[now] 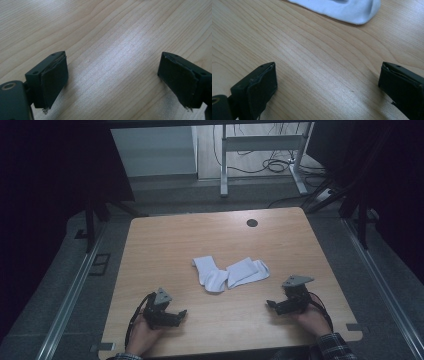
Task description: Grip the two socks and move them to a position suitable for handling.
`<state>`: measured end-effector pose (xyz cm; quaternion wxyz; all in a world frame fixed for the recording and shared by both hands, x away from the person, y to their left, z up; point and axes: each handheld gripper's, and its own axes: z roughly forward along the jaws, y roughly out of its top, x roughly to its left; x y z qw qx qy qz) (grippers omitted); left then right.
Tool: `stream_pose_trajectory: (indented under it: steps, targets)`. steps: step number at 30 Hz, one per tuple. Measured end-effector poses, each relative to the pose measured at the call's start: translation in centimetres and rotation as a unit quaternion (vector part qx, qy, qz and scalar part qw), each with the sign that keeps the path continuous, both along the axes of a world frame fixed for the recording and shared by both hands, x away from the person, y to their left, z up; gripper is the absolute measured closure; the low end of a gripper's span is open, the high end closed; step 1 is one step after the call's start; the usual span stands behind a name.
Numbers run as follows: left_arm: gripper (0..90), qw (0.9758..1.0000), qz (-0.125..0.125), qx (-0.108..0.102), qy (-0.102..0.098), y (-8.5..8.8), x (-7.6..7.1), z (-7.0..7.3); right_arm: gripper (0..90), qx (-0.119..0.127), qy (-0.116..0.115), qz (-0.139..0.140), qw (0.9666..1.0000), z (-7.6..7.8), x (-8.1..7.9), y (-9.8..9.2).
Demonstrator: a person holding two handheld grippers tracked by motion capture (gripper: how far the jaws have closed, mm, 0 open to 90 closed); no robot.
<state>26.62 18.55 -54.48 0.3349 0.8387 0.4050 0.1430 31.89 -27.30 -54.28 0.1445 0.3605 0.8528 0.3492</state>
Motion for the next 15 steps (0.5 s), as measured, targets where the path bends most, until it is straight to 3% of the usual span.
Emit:
stream_pose_trajectory:
  steps: [15]
  targets:
    - [9.6, 1.0, 0.0, 0.0, 0.0, 0.0, -0.01, 0.0, 1.7, -0.015, 0.017, 0.005, 0.9997, 0.36, 0.08, 0.11]
